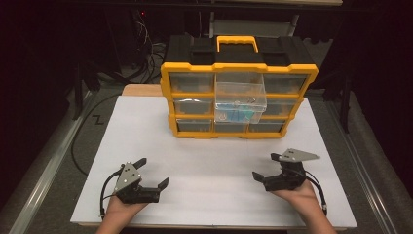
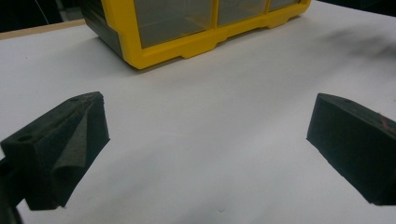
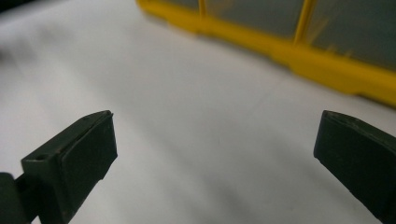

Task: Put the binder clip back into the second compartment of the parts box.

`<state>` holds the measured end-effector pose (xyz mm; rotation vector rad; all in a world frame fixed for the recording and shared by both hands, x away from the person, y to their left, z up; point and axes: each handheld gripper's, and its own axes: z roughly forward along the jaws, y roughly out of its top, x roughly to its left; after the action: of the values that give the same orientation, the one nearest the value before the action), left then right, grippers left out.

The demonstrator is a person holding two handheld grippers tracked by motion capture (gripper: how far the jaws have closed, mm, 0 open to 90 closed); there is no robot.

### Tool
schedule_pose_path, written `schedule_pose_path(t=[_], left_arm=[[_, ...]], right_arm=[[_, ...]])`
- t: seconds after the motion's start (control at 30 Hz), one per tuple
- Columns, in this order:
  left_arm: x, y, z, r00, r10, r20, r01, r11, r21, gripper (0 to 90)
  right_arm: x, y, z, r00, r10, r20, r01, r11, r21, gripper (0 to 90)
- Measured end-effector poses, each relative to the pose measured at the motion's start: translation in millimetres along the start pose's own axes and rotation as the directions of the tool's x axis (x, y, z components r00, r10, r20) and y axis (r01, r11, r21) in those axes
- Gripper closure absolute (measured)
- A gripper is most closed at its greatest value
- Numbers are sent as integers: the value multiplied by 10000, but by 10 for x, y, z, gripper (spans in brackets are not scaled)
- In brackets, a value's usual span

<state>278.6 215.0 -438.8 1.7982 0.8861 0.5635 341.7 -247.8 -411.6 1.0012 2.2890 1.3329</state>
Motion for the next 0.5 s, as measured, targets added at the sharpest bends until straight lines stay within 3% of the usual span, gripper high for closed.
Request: schedule_pose_path(t=[0.03, 0.1, 0.17, 0.23, 0.4, 0.5], left_arm=[[0, 1, -4, 10000, -29, -13, 29, 10000, -15, 2], [-2, 1, 2, 10000, -40, -51, 40, 10000, 22, 2], [-5, 0, 19, 10000, -67, -32, 67, 9999, 94, 2], [-15, -3, 39, 10000, -4, -50, 5, 9998, 213, 2], [-24, -4, 44, 9999, -109, -112, 112, 9996, 264, 2], [-19, -11, 45, 9997, -206, -142, 210, 9994, 286, 2]], right_arm=[[15, -42, -37, 9999, 138, 30, -136, 9983, -563, 1], [28, -245, -125, 9976, 698, 5, -684, 9793, -1907, 1], [27, -282, -149, 9967, 806, 25, -790, 9818, -1727, 0], [21, -306, -158, 9969, 649, 440, -560, 9821, -1799, 0], [-9, -312, -211, 9923, 921, 830, -697, 9680, -2410, 0], [-21, -336, -226, 9914, 1081, 735, -869, 9652, -2466, 0]])
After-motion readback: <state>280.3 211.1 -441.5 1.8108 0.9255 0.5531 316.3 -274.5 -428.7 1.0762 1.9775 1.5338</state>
